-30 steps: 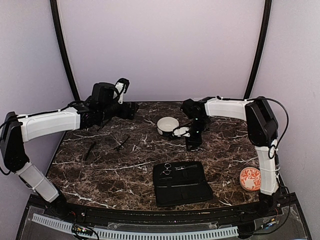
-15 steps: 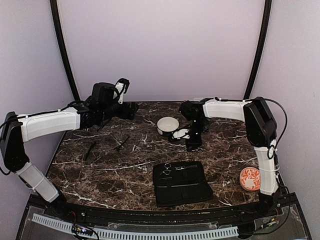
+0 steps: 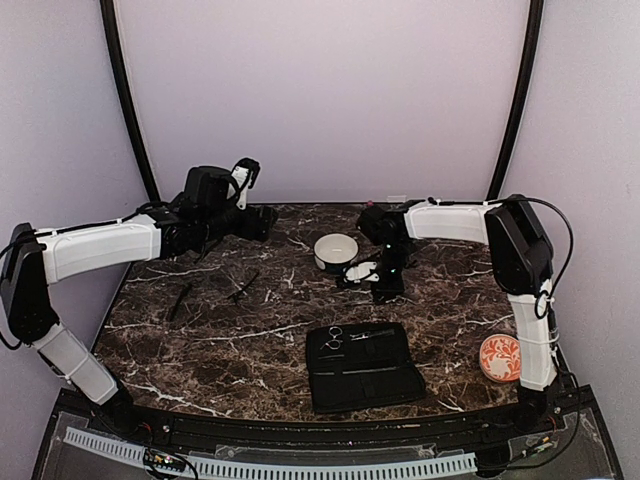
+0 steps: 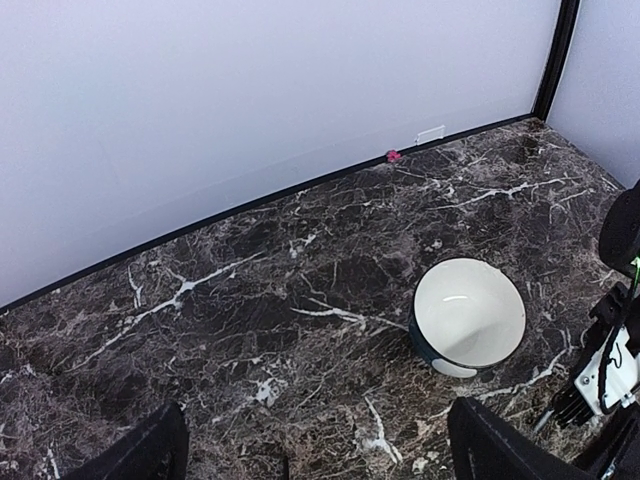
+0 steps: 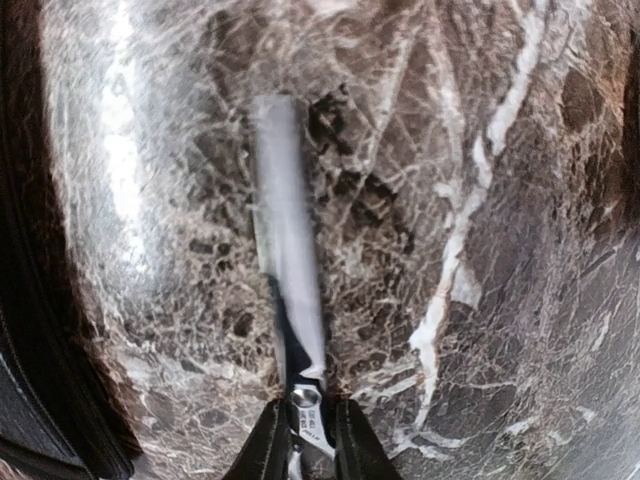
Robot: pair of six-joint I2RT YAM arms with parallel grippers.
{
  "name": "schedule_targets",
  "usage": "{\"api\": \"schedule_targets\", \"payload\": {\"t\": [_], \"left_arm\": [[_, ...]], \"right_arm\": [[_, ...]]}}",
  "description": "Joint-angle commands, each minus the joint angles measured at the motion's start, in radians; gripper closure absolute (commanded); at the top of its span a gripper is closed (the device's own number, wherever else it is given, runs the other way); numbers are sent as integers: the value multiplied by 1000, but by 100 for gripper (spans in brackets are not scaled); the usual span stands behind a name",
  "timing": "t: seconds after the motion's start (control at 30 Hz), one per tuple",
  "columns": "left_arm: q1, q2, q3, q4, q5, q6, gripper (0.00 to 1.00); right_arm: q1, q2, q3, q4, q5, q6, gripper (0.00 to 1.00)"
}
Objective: Sort the hair-cutting tools
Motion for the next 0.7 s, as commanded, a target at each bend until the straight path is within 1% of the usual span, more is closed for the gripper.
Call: {"api": "schedule_targets", "payload": {"t": [0.0,0.13,0.27,0.57,0.67], "left_arm": [[3,2,23,0,1,14,8],[3,4,22,1,1,16,8],[3,7,23,1,5,16,8],[3,23,27,-5,20,10,8],[3,25,30,-8,20,8,8]], "right_arm": [[14,16,-23,5,0,-2,88],[14,-10,-21,-16,7,-5,96],[14,-59,-21,-39,40,1,99],[16,-207,-74,-91,74,16,100],[26,-250,-116,-121,82,21,100]]}}
